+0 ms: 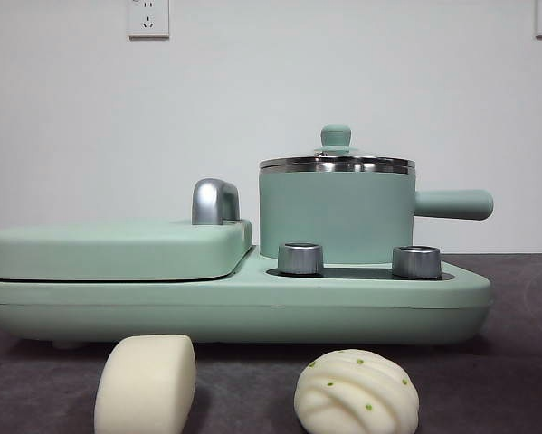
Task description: Put the buns in a small steamer
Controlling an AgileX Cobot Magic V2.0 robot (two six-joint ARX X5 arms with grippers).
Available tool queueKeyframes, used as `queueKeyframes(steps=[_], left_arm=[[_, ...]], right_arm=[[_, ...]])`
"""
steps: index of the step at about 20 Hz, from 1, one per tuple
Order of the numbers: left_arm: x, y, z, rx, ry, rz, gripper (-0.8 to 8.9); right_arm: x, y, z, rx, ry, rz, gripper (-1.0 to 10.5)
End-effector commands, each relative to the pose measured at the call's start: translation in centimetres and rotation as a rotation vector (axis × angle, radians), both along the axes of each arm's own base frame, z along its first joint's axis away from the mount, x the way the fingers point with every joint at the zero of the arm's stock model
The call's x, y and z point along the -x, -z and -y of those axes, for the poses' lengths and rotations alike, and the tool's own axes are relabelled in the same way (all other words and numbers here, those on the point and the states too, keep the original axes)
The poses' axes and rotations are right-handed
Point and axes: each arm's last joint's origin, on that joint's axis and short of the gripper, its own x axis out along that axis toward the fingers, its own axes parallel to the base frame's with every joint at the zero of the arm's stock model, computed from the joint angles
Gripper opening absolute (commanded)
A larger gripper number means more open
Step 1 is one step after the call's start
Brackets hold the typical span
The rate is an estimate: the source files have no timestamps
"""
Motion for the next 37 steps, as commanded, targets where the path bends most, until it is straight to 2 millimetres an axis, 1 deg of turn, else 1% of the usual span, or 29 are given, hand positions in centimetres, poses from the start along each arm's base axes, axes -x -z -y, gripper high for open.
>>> queueKeyframes(steps=[1, 4, 9, 13, 17, 23, 28, 32, 37], left_arm=[[-0.1, 0.5, 0.0, 0.187, -0.02, -0.049, 0.07], [-0.1, 0.5, 0.0, 0.292, -0.033, -0.072, 0.07], [-0.1, 0.4, 0.0, 0.369, -0.04, -0.081, 0.07], [-0.2, -0.1, 0.0, 0.383, -0.029, -0.027, 0.07], [-0.1, -1.2, 0.1, 0.488, -0.007, 0.039, 0.08], [0.3, -3.2, 0.1, 0.573, 0.042, 0.082, 0.11], [1.0, -6.0, 0.1, 0.579, 0.057, 0.135, 0.11], [1.5, -8.0, 0.1, 0.463, 0.076, 0.137, 0.11], [1.4, -10.5, 0.3, 0.251, 0.139, 0.121, 0.11]], right_arm=[[0.0, -0.2, 0.0, -0.218, 0.006, -0.023, 0.2], [0.0, -0.4, -0.2, -0.377, -0.047, -0.047, 0.2], [0.0, -1.0, -0.3, -0.637, -0.069, -0.057, 0.2], [0.1, -1.7, -0.3, -0.763, -0.104, -0.041, 0.1], [0.4, -2.9, -0.3, -0.863, -0.141, -0.05, 0.1], [1.2, -5.5, -0.2, -0.849, -0.175, 0.011, 0.1], [1.8, -8.0, -0.3, -0.738, -0.205, -0.011, 0.1], [2.0, -9.9, -0.4, -0.608, -0.226, -0.039, 0.1], [1.5, -12.2, -0.6, -0.415, -0.253, -0.052, 0.1]])
